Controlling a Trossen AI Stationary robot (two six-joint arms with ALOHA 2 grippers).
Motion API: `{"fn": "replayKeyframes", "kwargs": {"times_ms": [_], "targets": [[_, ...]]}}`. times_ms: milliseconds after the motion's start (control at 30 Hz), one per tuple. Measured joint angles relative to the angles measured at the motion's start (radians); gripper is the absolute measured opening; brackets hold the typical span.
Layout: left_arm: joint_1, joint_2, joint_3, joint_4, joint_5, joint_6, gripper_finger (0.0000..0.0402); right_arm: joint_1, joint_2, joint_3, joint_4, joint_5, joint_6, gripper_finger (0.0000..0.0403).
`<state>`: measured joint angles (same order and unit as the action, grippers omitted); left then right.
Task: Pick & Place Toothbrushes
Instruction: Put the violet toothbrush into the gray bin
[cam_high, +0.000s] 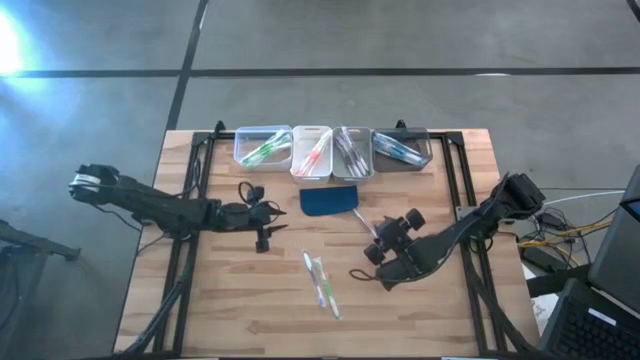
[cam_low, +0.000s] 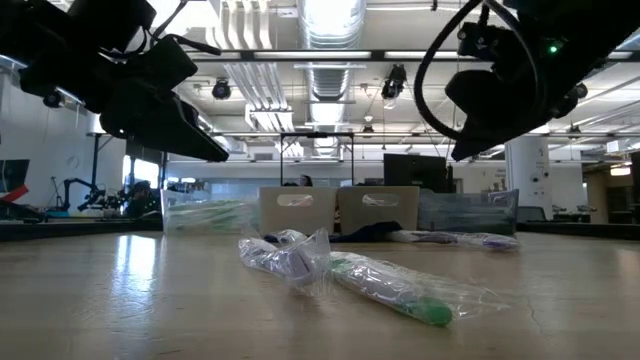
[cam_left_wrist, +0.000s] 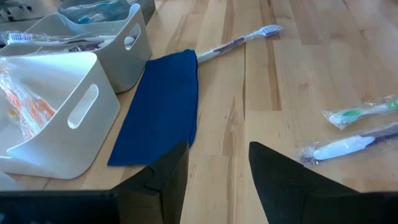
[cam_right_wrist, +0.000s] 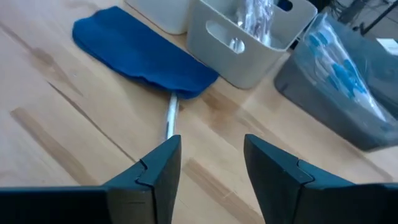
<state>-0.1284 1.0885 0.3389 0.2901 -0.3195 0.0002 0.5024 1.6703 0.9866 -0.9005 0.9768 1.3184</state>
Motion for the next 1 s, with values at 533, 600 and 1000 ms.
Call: {"fn": "replayKeyframes", "kwargs": {"times_ms": [533,600,1000], "targets": [[0.0,0.0,0.0,0.0,0.0,0.0,0.0175,-0.036,0.0,-0.164,0.391,-0.096,-0.148,0.0144],[0.0,0.0,0.0,0.0,0.0,0.0,0.0175,-0.055,0.0,-0.185,0.452,-0.099,-0.193,0.0137],[0.0,0.0,0.0,0.0,0.0,0.0,0.0175,-0.13,0.0,-0.21,0.553,-0.189,-0.309,0.0119]]}}
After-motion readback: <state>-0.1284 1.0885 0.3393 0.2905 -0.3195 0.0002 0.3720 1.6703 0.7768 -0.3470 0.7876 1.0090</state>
